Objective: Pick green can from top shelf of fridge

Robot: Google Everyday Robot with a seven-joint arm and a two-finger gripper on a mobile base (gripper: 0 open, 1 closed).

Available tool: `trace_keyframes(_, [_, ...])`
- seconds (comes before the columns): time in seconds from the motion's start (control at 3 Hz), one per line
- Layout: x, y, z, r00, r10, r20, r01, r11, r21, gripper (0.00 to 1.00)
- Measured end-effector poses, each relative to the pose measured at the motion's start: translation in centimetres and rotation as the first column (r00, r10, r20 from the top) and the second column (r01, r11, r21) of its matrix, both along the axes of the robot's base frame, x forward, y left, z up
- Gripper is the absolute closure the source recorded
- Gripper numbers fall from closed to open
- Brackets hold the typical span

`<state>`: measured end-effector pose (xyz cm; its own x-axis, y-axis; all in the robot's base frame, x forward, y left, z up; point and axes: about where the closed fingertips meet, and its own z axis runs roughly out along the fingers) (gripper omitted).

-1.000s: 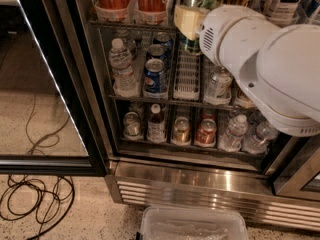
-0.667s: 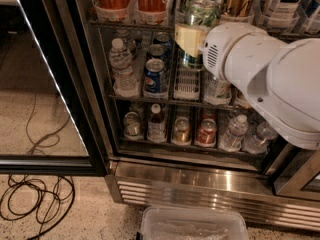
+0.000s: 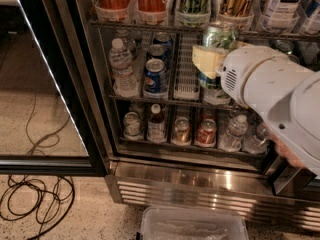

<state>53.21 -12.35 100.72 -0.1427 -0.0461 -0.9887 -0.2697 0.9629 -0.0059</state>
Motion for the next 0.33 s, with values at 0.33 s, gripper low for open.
trace_keyframes(0.33, [-0.17,-0.18,0.09,1.0,-0.005,0.001,0.005,1.0,-0.001,1.0])
